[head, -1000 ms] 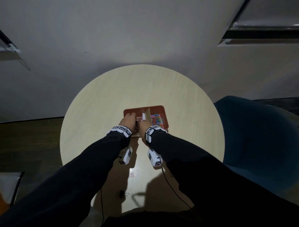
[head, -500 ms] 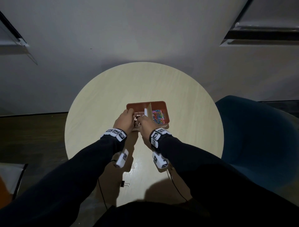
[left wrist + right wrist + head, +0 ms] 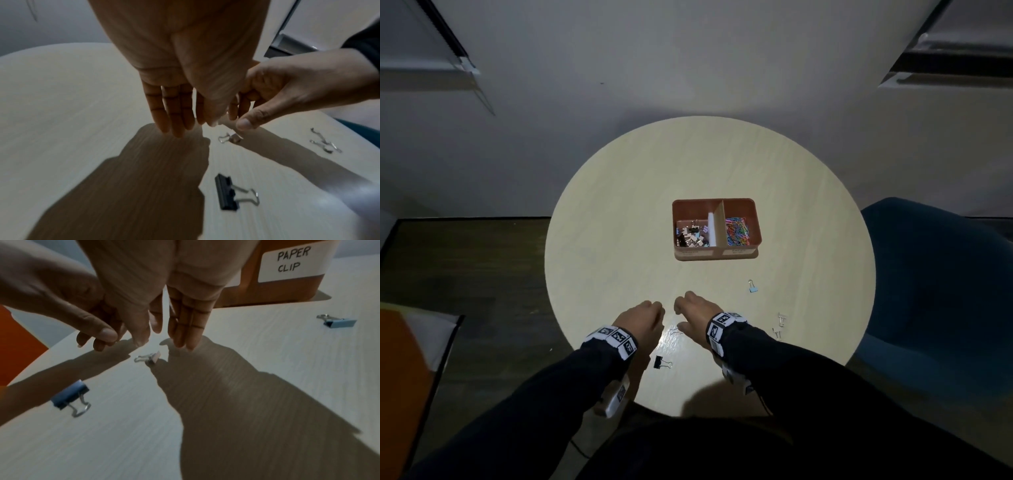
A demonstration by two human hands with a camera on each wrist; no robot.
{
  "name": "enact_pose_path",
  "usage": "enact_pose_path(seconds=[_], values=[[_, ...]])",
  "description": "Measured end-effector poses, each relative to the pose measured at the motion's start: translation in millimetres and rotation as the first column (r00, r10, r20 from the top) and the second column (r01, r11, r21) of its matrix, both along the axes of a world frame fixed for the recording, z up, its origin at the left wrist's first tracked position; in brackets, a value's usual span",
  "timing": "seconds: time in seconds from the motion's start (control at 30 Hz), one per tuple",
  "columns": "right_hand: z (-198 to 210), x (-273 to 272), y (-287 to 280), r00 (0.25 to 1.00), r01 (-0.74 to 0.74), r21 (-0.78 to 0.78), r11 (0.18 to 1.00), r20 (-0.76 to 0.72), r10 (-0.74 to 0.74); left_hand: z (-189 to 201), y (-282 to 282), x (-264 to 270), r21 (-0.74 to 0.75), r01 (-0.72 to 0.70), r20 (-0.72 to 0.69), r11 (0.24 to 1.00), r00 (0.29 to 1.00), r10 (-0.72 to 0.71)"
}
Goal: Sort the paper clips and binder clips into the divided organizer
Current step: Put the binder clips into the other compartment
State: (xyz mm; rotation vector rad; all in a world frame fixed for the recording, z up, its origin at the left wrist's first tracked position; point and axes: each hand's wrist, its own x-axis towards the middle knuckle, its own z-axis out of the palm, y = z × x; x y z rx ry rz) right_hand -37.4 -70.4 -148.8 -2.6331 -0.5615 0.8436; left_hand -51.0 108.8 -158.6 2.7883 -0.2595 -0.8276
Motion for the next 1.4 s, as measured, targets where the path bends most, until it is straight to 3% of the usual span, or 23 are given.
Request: enact_pose_path(seconds=[0.17, 0.4, 0.63, 0.8, 0.93, 1.13, 1.27, 1.4], values=[[-12.8, -10.8, 11.5, 1.000, -0.023, -0.050, 0.998, -0.010, 0.023, -12.6, 6.1, -10.7, -0.062, 0.161, -0.156, 0.985, 0.973, -0.169], [-13.8, -16.7, 18.6, 1.000, 0.004, -0.081, 0.997, -0.009, -0.004, -30.2, 0.3, -24.8, -0.029, 0.340, -0.152, 0.940, 0.928, -0.340], [-0.8, -23.8, -1.1, 0.985, 0.120, -0.072, 0.990, -0.113, -0.128, -33.4, 1.1, -24.3, -0.051, 0.319, -0.145, 0.946, 0.935, -0.323], [1.8, -22.5, -26.8, 0.974, 0.140, -0.077, 0.987, -0.169, -0.152, -35.1, 0.4, -30.2, -0.146, 0.259, -0.119, 0.955, 0.954, -0.277], [0.9, -22.2, -43.0, 0.969, 0.158, -0.100, 0.982, -0.177, -0.174, -32.5, -6.1, -32.3, -0.102, 0.305, -0.144, 0.947, 0.937, -0.317], [0.2, -20.4, -63.2, 0.956, 0.215, -0.085, 0.973, -0.188, -0.227, -24.8, -16.6, -28.7, -0.121, 0.266, -0.133, 0.956, 0.950, -0.281], [3.1, -20.2, -85.3, 0.932, 0.298, -0.023, 0.954, -0.210, -0.296, -22.5, -32.5, -28.6, -0.182, 0.132, -0.139, 0.974, 0.977, -0.159], [9.4, -19.8, -116.1, 0.837, 0.525, 0.074, 0.848, -0.222, -0.499, -18.6, -58.7, -26.9, -0.287, 0.003, -0.106, 0.958, 0.994, -0.035]])
